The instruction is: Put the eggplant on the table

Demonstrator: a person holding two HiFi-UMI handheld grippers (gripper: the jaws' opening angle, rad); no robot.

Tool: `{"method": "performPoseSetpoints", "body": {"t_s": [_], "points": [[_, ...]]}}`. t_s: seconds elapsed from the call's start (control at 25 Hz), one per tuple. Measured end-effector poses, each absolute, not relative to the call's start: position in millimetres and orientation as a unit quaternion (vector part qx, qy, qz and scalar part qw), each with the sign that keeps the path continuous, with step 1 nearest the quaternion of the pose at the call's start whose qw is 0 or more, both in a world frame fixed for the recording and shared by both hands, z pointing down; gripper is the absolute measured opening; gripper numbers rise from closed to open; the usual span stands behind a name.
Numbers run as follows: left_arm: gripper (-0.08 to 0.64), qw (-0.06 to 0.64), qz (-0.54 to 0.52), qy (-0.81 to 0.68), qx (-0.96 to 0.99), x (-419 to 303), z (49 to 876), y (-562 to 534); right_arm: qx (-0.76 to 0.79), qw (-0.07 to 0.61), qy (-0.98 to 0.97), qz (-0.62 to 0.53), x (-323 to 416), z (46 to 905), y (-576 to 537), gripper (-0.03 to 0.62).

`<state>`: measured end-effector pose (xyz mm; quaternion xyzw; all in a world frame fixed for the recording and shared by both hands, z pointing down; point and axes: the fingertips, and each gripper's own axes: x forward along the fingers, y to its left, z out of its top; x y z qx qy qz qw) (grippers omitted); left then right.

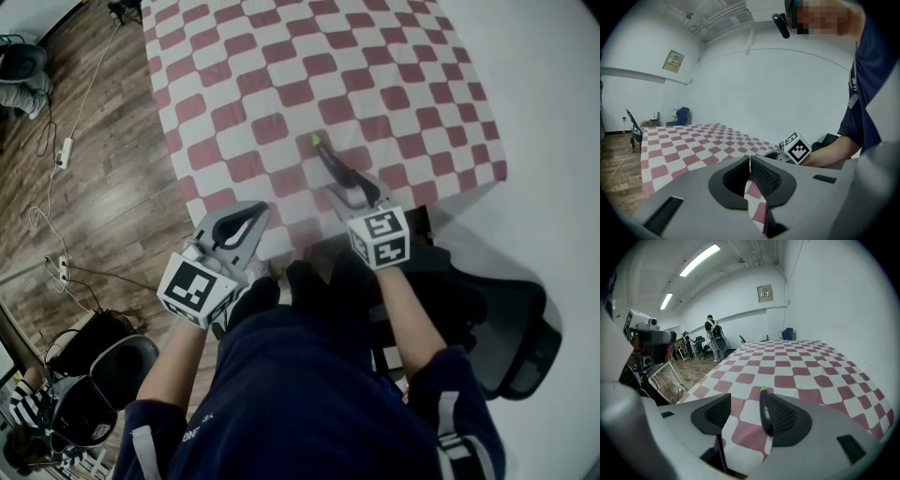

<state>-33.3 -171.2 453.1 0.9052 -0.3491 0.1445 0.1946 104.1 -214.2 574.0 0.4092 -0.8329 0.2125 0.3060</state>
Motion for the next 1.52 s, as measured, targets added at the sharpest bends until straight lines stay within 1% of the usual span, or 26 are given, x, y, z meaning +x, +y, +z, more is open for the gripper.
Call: {"method": "performPoseSetpoints", "body": {"t_s": [0.08,0.16,0.28,0.4,0.48,0.88,1.0,1.52], "points": [[0.032,0.183,0.139,-0.349,0.908,-31,447,-169,0.407,0.286,-0.842,0.209,100,558,-211,0.267],[0.032,0.175,0.135,-0.347,0.911,-30,440,-163,0.405,0.268,-0.85,0.206,94,541,-205,0.247],[0.032,0.172,0.13,-0.349,0.912,-33,430,-154,0.397,0.245,-0.861,0.202,85,516,-194,0.175],[0.032,0.149,0.118,-0.35,0.917,-36,418,-150,0.391,0.228,-0.87,0.197,79,493,-186,0.103],[0.032,0.146,0.113,-0.35,0.918,-39,412,-144,0.391,0.22,-0.873,0.191,76,479,-180,0.08],[0.032,0.14,0.102,-0.359,0.917,-55,399,-120,0.384,0.171,-0.894,0.157,56,424,-146,0.036],[0.032,0.127,0.098,-0.359,0.92,-59,398,-118,0.381,0.162,-0.896,0.16,47,418,-138,0.03],[0.032,0.122,0.099,-0.35,0.923,-69,397,-114,0.366,0.139,-0.907,0.152,21,398,-125,0.017]]}}
